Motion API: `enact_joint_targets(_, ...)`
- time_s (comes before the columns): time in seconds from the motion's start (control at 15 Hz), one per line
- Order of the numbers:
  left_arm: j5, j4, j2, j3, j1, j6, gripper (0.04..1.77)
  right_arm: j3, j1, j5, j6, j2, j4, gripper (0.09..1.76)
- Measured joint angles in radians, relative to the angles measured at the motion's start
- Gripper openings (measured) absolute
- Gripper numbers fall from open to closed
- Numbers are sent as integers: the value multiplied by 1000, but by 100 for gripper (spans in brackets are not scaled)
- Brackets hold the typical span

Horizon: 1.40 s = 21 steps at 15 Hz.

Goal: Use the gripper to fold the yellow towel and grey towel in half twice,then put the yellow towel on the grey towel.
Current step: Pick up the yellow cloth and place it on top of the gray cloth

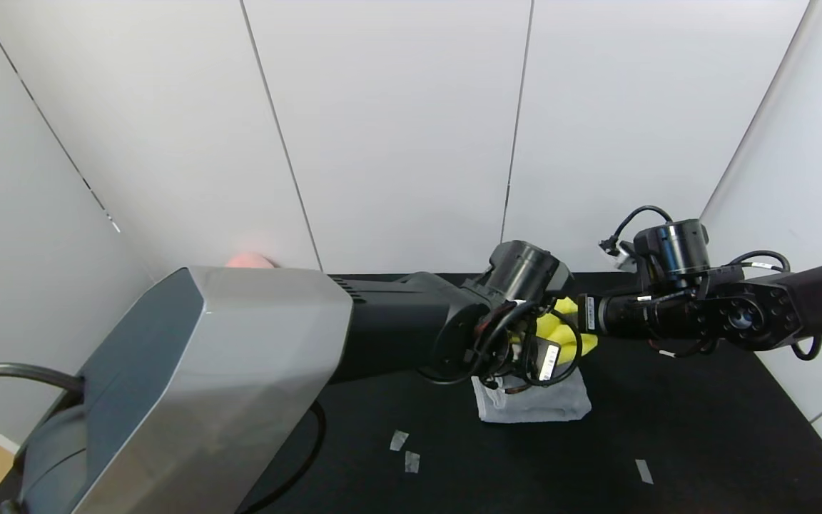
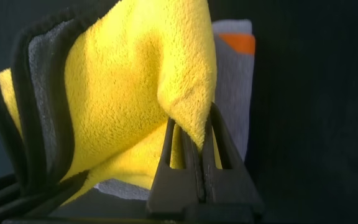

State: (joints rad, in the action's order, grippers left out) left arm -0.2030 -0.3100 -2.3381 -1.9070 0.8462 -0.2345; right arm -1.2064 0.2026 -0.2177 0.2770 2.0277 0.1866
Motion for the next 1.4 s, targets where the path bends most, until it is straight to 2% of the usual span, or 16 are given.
enact_joint_targets(0.67,-23,1,-24,79,12,-4,18,87,13,-1,0,14,2,12)
enact_joint_targets(0.73,-24,-1,-24,81,12,-2,18,90,14,-3,0,15,3,23)
enact_joint_targets(0.87,-33,-11,-25,92,10,2,51,97,10,-16,-1,15,6,56)
enact_joint_targets(1.0,-35,-8,-27,94,13,0,77,100,16,-22,1,17,4,83)
enact_joint_targets(1.2,-34,-3,-26,95,13,-2,106,99,16,-26,0,17,4,111)
enact_joint_targets(1.4,-42,-2,-18,96,12,-2,127,99,18,-28,0,11,1,130)
